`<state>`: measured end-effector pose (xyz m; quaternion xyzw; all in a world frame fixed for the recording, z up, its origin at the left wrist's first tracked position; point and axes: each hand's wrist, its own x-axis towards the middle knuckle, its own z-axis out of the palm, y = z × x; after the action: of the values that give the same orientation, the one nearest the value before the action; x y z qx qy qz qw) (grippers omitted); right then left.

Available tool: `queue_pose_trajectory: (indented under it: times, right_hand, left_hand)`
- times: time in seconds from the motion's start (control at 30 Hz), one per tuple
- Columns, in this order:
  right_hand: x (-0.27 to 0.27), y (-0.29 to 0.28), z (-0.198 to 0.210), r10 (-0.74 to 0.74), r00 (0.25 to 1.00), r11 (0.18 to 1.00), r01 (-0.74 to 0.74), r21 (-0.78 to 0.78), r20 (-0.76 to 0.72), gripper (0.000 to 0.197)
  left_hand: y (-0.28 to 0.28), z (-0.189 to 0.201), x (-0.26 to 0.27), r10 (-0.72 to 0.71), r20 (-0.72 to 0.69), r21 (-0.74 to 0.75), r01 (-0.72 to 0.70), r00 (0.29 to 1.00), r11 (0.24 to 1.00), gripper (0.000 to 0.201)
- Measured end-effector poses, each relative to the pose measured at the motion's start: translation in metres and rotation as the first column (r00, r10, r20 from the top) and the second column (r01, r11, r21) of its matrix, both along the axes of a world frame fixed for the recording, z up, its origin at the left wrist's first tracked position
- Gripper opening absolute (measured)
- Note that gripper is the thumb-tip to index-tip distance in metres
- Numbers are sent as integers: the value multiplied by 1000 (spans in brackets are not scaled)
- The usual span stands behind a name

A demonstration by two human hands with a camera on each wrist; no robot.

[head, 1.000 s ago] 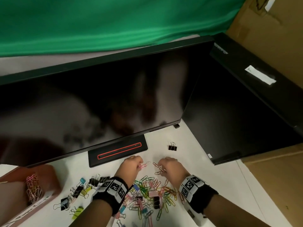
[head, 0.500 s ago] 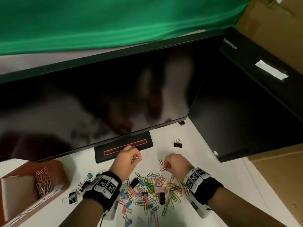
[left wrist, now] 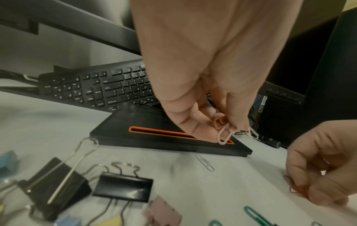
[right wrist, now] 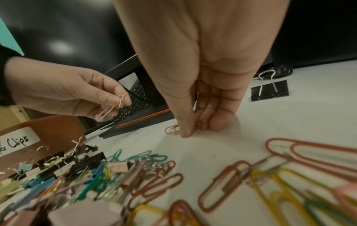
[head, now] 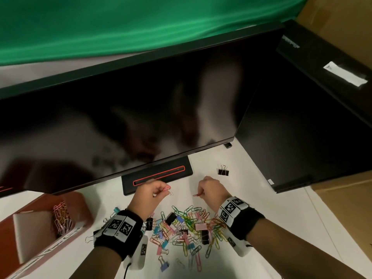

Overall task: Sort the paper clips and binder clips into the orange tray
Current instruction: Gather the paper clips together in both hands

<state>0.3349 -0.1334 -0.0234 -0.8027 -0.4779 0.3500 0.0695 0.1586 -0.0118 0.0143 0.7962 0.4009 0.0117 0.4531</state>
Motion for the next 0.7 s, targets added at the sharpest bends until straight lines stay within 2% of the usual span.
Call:
queue_pose_trajectory:
  times: [0.1,0.23,0.4,0.53,0.7]
  right_hand:
    - [0,4,1,17,1000,999,-18,-48,-22,25]
    - [1,1,3,-20,999,1000,20,-3,-44,24]
    - [3,-4,12,55,993,998,-54,15,-101,20]
    - [-10,-5,18,140,981,990,-135,44,-133,15]
    - [-29,4,20,248,965,969,-248,8,-85,16]
  left_hand:
    - [1,-4,-5,-17,0,37,17,1000,999,6]
    - [-3,-9,-9,-43,-27,34,43,999,998,1]
    - [-10,-12,-7,-108,-102,83,116,989,990,9]
    - [-13,-20,-4,-199,-192,179,234,961,955,13]
    - [-16,-29,-2,-346,-274,173,399,897,900,7]
